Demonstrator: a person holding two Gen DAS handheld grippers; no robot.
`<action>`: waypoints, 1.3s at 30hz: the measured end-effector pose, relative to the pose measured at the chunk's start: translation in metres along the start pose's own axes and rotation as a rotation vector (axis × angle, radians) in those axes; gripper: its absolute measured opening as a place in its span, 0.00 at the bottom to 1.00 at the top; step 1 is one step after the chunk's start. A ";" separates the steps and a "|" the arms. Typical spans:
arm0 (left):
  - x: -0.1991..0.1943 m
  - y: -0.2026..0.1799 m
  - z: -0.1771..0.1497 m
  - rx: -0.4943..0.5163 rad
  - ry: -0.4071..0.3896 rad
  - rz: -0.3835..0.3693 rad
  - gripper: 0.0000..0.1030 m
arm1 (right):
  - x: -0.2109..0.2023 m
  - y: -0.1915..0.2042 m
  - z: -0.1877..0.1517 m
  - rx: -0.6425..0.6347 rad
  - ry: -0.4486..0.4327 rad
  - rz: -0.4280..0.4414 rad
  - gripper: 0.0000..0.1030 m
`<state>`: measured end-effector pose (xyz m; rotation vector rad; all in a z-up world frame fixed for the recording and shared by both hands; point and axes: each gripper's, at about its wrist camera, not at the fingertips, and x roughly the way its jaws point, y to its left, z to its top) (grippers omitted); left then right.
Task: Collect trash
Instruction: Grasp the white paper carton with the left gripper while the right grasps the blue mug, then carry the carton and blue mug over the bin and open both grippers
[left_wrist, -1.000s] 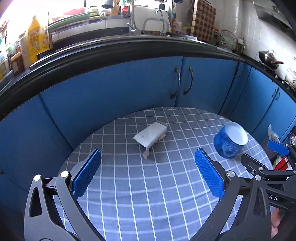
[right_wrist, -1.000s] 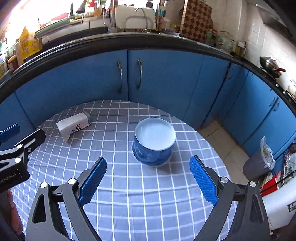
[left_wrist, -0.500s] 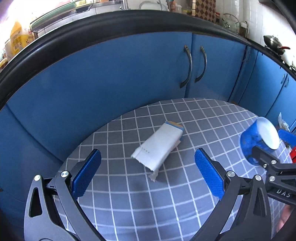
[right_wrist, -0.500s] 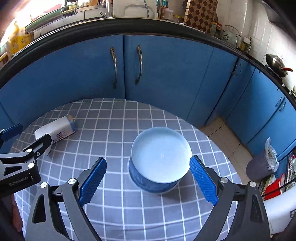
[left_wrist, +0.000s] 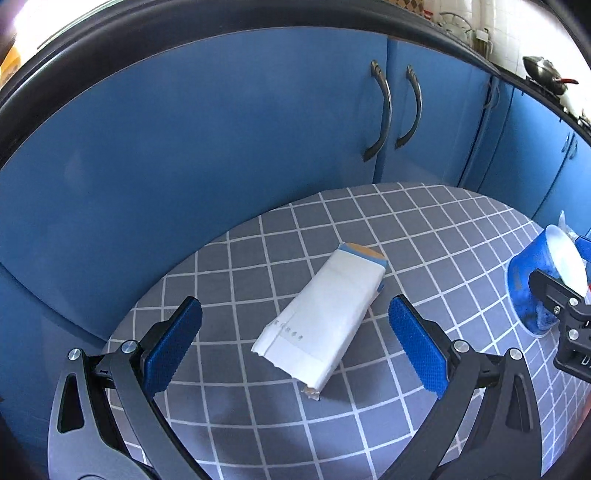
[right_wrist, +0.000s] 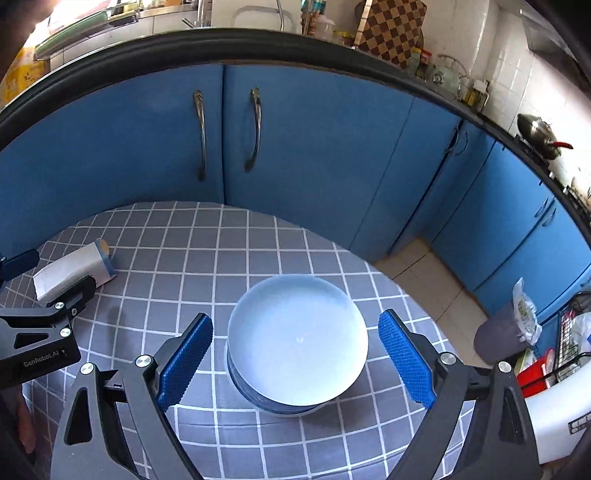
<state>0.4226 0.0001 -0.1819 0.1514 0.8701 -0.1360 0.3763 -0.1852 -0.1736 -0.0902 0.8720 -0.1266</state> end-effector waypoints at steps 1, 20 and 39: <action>0.000 -0.001 -0.001 0.001 -0.001 0.002 0.97 | 0.003 -0.002 0.000 0.004 0.005 0.007 0.86; -0.001 -0.006 -0.010 0.013 0.028 -0.077 0.37 | 0.002 -0.001 -0.016 0.044 -0.005 0.062 0.72; -0.093 -0.024 -0.042 -0.002 -0.017 -0.130 0.36 | -0.084 -0.017 -0.051 0.020 -0.064 0.045 0.72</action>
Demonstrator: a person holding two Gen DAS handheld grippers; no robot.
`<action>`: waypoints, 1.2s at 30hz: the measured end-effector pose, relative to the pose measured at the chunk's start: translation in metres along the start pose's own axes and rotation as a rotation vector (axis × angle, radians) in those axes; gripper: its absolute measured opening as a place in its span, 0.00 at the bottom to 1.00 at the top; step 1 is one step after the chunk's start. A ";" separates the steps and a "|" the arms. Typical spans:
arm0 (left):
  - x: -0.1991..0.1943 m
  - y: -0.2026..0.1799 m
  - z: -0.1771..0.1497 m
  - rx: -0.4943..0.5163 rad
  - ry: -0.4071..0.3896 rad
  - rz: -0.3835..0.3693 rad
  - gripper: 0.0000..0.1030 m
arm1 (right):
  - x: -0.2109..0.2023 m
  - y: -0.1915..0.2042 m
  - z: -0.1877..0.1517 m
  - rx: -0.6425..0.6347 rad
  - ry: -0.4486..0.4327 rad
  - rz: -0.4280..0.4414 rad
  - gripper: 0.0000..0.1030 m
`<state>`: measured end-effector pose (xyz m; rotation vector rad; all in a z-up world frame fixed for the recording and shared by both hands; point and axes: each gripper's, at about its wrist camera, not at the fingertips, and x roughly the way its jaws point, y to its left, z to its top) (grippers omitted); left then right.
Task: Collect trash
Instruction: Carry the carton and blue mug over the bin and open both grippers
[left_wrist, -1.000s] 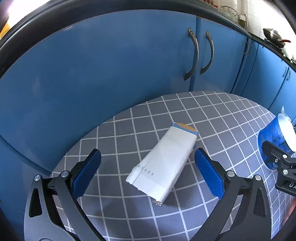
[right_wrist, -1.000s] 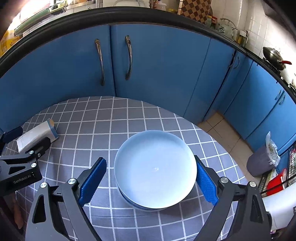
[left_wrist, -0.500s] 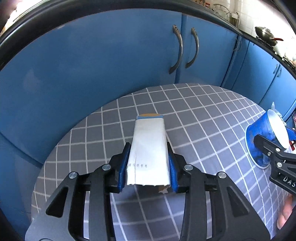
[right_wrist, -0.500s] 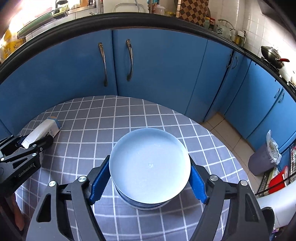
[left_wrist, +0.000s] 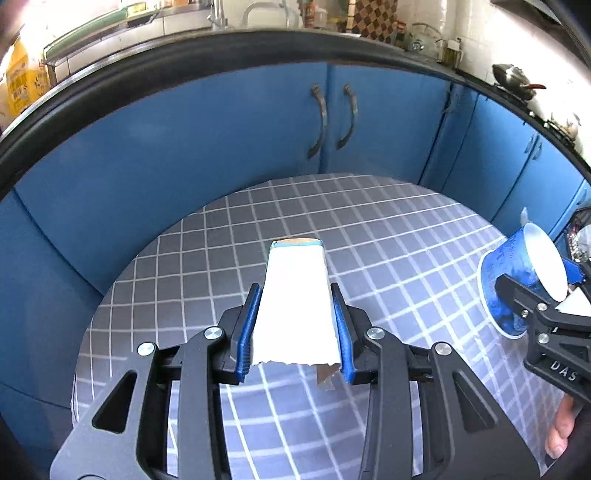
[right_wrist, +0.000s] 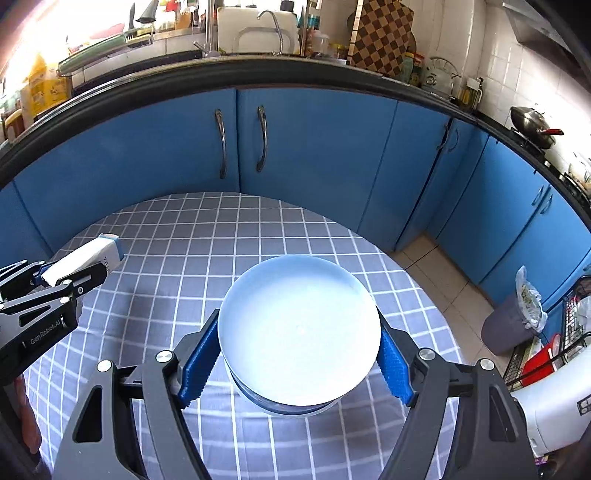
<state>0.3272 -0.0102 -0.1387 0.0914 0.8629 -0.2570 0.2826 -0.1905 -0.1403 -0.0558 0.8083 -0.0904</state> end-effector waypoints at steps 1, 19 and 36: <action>-0.006 -0.004 0.000 0.005 -0.007 -0.003 0.36 | -0.005 -0.002 -0.002 0.001 -0.003 0.000 0.72; -0.089 -0.085 -0.007 0.081 -0.091 -0.061 0.36 | -0.105 -0.062 -0.037 0.060 -0.091 -0.057 0.72; -0.130 -0.195 -0.005 0.228 -0.160 -0.132 0.36 | -0.166 -0.147 -0.068 0.173 -0.156 -0.132 0.72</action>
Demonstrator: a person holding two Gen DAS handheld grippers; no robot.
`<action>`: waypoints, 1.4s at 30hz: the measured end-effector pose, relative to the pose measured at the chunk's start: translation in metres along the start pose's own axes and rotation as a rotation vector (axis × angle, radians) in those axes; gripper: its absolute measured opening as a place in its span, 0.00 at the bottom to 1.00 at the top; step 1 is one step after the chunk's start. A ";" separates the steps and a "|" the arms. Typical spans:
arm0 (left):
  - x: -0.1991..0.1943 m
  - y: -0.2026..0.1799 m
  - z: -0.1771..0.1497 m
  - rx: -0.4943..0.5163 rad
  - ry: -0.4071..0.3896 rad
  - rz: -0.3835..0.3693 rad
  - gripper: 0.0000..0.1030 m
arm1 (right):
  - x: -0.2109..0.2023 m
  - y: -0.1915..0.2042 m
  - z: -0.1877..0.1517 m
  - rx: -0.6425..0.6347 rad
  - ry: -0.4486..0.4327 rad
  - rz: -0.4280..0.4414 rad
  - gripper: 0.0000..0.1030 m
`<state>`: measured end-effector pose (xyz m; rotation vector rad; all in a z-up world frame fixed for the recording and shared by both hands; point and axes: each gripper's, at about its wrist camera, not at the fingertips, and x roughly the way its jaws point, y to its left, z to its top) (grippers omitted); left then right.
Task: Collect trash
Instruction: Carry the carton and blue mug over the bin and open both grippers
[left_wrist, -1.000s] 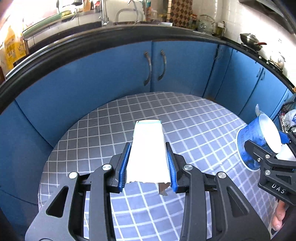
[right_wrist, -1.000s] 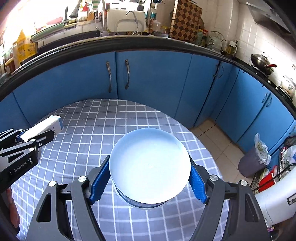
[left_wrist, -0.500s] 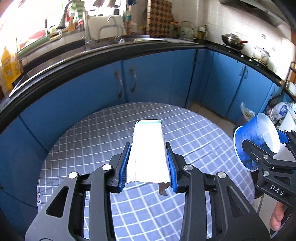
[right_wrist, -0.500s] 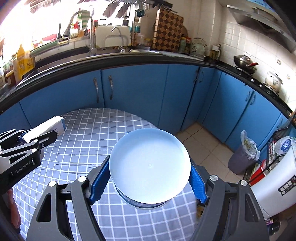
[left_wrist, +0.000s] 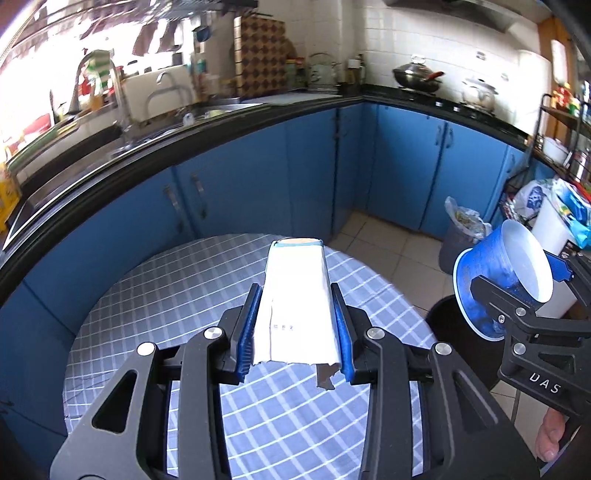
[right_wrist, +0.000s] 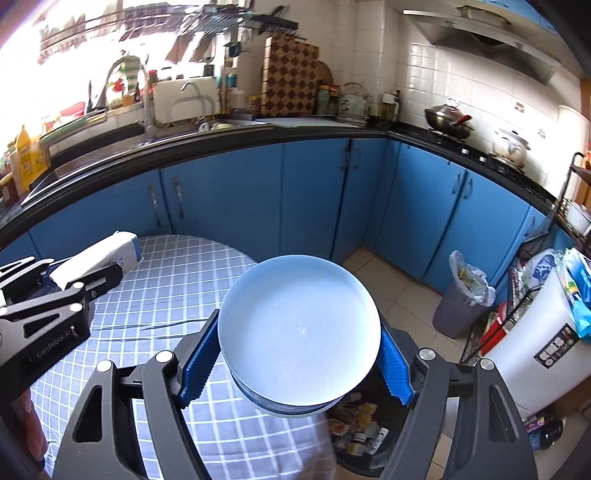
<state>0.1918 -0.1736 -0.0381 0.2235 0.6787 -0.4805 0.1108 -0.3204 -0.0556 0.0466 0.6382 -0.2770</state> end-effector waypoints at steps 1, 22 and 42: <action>0.001 -0.006 0.001 0.006 0.000 -0.005 0.36 | -0.002 -0.007 -0.001 0.008 -0.003 -0.005 0.72; 0.038 -0.136 0.027 0.146 0.017 -0.095 0.36 | 0.006 -0.119 -0.019 0.124 -0.006 -0.103 0.72; 0.084 -0.203 0.042 0.205 0.054 -0.131 0.36 | 0.057 -0.190 -0.034 0.215 0.086 -0.157 0.87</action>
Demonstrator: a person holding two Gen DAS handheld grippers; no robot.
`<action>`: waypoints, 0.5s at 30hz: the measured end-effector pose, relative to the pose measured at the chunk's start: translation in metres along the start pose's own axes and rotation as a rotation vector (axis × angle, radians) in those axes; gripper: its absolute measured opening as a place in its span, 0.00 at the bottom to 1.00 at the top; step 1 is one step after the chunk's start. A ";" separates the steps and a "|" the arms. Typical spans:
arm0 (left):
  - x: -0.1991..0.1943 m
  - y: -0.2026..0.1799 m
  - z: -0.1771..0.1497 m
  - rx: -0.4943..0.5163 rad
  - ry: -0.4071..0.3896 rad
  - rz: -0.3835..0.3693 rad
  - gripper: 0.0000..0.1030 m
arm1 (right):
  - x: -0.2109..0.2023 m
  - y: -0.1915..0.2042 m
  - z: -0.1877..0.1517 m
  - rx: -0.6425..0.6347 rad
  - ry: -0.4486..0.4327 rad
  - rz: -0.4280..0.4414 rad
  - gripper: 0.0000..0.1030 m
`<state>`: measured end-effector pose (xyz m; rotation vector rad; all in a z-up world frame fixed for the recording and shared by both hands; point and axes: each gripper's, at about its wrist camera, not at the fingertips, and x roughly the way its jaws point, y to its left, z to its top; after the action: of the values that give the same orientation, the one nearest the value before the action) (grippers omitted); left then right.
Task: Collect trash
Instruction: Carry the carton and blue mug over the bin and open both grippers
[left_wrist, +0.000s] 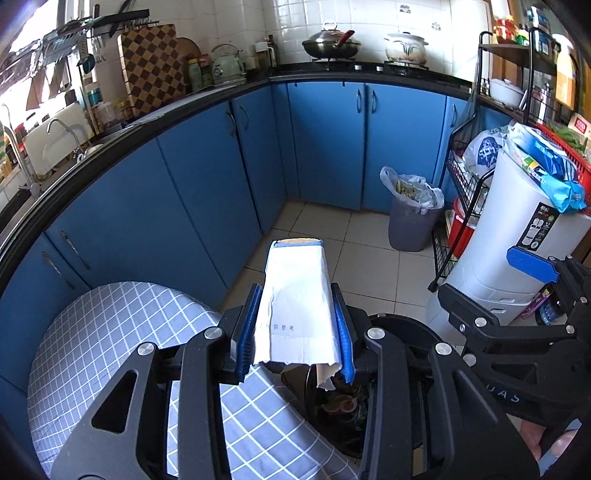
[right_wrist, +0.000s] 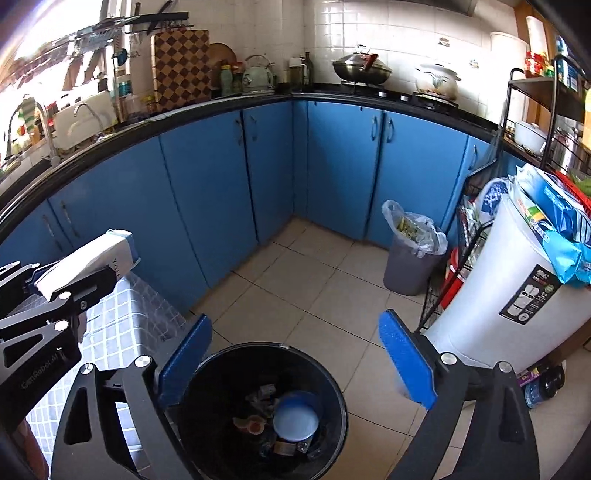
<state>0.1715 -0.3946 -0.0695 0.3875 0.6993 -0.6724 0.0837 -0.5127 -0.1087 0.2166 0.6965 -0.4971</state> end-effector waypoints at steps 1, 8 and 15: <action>0.002 -0.002 0.000 0.002 0.004 -0.002 0.36 | 0.002 -0.003 -0.001 0.006 0.003 -0.003 0.87; 0.015 -0.015 0.001 0.013 0.018 -0.018 0.36 | 0.007 -0.017 -0.004 0.024 0.012 -0.036 0.91; 0.023 -0.029 0.004 0.024 0.027 -0.039 0.37 | 0.011 -0.034 -0.007 0.066 0.029 -0.043 0.92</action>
<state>0.1670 -0.4279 -0.0856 0.4068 0.7264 -0.7142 0.0699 -0.5433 -0.1221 0.2715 0.7149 -0.5589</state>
